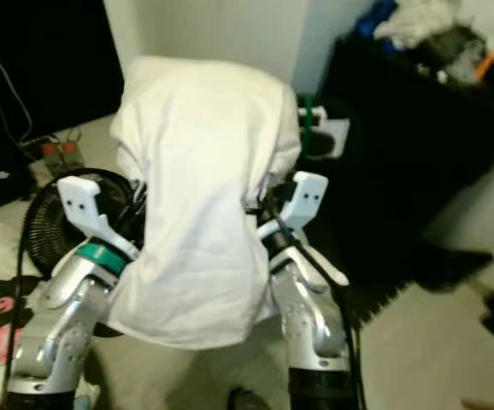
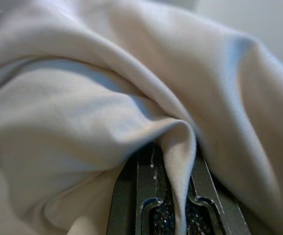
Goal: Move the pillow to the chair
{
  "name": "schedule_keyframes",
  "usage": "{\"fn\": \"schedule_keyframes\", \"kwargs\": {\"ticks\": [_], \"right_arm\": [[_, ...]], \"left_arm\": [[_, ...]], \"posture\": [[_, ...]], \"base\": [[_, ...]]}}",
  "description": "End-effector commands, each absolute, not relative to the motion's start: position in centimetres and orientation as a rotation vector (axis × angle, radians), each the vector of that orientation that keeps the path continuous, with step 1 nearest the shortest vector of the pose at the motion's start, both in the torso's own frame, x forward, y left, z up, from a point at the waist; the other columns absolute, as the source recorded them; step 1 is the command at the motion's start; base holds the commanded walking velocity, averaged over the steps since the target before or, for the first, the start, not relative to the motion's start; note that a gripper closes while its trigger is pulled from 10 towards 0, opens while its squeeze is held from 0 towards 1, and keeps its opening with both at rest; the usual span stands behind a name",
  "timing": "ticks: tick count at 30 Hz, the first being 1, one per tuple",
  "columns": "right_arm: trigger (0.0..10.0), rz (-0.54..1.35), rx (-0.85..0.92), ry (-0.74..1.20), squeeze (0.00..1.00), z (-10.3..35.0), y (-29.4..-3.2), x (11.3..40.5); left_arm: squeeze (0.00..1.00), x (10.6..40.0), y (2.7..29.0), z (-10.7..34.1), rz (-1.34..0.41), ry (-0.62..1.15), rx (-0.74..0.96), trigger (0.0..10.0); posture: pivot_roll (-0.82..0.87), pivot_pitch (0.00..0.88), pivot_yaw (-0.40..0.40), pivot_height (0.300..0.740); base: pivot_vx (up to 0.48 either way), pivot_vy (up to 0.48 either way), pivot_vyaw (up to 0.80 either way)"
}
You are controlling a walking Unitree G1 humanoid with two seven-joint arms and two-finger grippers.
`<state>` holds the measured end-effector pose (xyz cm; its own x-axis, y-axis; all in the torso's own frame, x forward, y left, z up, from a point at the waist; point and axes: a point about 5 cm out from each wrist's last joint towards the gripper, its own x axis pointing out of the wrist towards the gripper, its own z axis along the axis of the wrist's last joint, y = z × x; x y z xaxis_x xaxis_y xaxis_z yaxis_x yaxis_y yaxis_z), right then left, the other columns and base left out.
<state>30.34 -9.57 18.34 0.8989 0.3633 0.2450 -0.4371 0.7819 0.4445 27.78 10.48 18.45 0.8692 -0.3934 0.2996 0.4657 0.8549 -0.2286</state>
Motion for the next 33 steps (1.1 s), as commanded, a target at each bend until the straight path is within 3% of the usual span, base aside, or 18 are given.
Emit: {"fn": "schedule_keyframes", "kwargs": {"ticks": [1, 14, 20, 26, 33], "right_arm": [[10.0, 0.598, 0.580, -0.139, 0.00, 18.7, -5.6, 28.9], [10.0, 0.615, 0.575, -0.063, 0.00, 17.0, -5.2, 28.5], [10.0, 0.617, 0.504, 0.086, 0.00, 13.3, -5.4, 27.8], [10.0, 0.611, 0.387, 0.242, 0.00, 9.2, -6.1, 26.8], [10.0, 0.593, 0.391, 0.288, 0.00, 8.1, -6.3, 26.7]], "left_arm": [[0.00, 26.8, 7.2, 19.4, -0.644, -0.272, -0.316, 10.0], [0.00, 27.4, 9.0, 18.5, -0.496, -0.240, -0.319, 10.0], [0.00, 27.8, 10.6, 15.5, -0.364, -0.133, -0.276, 10.0], [0.00, 27.0, 11.0, 12.0, -0.422, -0.005, -0.130, 10.0], [0.00, 26.5, 10.3, 10.5, -0.458, 0.068, -0.117, 10.0]], "posture": [[0.00, 0.026, 0.071, 0.740], [0.01, 0.043, 0.059, 0.740], [0.01, 0.052, 0.057, 0.740], [0.01, 0.055, 0.061, 0.740], [0.01, 0.056, 0.061, 0.740]], "base": [[0.000, 0.000, -0.80], [0.000, 0.000, -0.75], [0.000, 0.000, 0.00], [0.000, 0.000, 0.00], [0.000, 0.000, 0.00]]}}
